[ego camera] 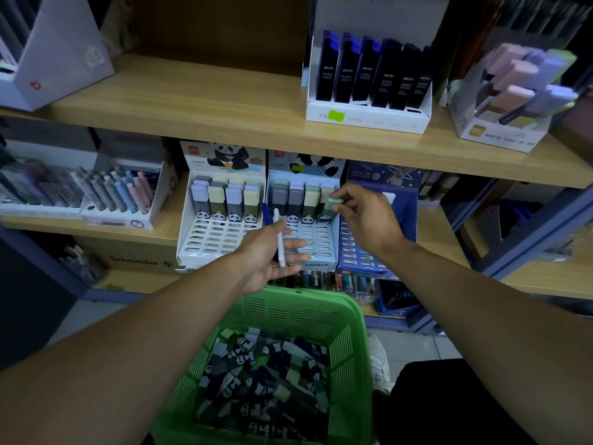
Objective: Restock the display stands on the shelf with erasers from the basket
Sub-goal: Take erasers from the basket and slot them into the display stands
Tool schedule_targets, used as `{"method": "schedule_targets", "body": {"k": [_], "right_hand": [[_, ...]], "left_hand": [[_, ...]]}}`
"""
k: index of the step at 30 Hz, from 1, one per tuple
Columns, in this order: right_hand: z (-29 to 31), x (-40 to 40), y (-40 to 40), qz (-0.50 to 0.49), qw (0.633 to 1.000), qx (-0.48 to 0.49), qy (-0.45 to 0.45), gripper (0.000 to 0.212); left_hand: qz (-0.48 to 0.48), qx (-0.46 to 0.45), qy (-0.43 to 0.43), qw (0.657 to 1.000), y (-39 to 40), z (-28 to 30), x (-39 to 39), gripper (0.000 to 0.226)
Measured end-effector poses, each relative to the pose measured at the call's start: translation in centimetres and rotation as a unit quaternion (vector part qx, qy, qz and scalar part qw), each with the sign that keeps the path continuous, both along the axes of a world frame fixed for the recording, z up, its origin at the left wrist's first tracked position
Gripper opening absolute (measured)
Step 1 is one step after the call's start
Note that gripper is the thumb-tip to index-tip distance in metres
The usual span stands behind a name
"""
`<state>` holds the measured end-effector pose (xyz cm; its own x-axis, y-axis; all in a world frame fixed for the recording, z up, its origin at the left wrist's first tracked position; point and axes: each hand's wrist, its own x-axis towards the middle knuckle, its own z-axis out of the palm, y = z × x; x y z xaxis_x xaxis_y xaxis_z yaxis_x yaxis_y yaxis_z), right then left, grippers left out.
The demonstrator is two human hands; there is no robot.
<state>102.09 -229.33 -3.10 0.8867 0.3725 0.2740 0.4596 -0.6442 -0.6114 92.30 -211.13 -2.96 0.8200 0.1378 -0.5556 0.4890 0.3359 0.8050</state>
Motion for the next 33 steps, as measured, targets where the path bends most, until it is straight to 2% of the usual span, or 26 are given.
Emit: {"method": "schedule_targets", "body": {"k": [6, 14, 20, 24, 26, 28, 30, 33], "right_hand": [[0.4, 0.5, 0.6, -0.012, 0.996, -0.036, -0.078, 0.023], [0.9, 1.1, 1.2, -0.077, 0.987, -0.114, -0.083, 0.023], [0.3, 1.8, 1.9, -0.084, 0.978, -0.176, -0.069, 0.025], [-0.1, 1.8, 1.9, -0.089, 0.975, -0.185, -0.081, 0.027], [0.1, 1.4, 2.2, -0.083, 0.981, -0.148, -0.095, 0.025], [0.6, 0.7, 2.9, -0.053, 0.997, -0.052, -0.038, 0.024], [1.3, -0.4, 3.8, -0.001, 0.995, 0.037, 0.089, 0.029], [1.4, -1.5, 4.5, 0.044, 0.975, 0.075, 0.206, 0.027]], "left_hand": [[-0.005, -0.006, -0.008, 1.0, 0.1, -0.1, 0.0, 0.04], [-0.033, 0.019, -0.029, 0.999, 0.3, 0.0, -0.2, 0.034], [-0.047, 0.028, -0.046, 0.997, 0.4, -0.2, -0.2, 0.034], [-0.059, 0.024, -0.052, 0.997, 0.5, -0.2, -0.4, 0.035], [-0.058, 0.018, -0.056, 0.997, 0.6, -0.2, -0.4, 0.038], [-0.05, 0.017, -0.057, 0.997, 0.6, -0.1, -0.5, 0.04], [-0.045, 0.021, -0.056, 0.997, 0.6, -0.1, -0.6, 0.044], [-0.05, 0.032, -0.063, 0.996, 0.5, 0.0, -0.6, 0.048]]}}
